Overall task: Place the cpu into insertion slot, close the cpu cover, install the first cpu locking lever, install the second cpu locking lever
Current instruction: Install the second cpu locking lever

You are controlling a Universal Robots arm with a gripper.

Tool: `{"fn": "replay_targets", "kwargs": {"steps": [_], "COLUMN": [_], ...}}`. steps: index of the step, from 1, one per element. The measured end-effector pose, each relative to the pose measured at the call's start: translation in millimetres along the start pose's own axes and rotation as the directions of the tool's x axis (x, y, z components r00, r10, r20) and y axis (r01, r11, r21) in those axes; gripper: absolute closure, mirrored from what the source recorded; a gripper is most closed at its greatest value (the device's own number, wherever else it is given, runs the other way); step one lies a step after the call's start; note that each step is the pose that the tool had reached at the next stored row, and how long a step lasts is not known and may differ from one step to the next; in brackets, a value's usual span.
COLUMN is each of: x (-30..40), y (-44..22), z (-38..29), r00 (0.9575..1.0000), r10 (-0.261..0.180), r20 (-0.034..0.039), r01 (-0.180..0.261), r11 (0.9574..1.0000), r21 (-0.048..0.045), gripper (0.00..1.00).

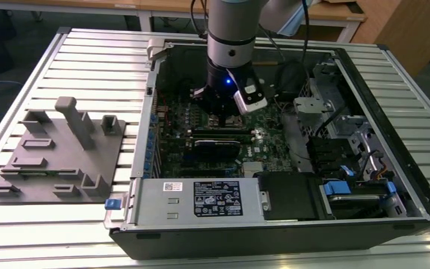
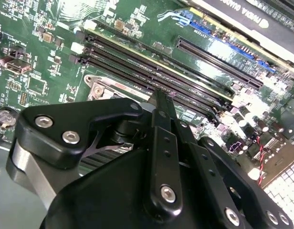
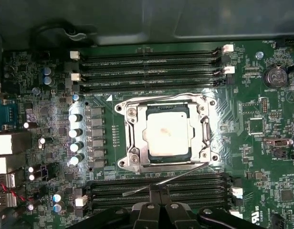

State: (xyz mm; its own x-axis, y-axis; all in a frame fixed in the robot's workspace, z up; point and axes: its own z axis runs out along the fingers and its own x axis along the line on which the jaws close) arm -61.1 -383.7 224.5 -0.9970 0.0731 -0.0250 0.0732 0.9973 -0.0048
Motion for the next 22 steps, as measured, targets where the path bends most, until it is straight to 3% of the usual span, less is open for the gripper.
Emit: {"fn": "replay_targets", "kwargs": {"steps": [22], "x": [5.0], "y": [0.6], "z": [-0.8], "r00": [1.0], "r10": [0.0], "r20": [-0.0003], "r01": [0.0], "r11": [1.0], "r21": [-0.0015], "gripper": [0.9]}}
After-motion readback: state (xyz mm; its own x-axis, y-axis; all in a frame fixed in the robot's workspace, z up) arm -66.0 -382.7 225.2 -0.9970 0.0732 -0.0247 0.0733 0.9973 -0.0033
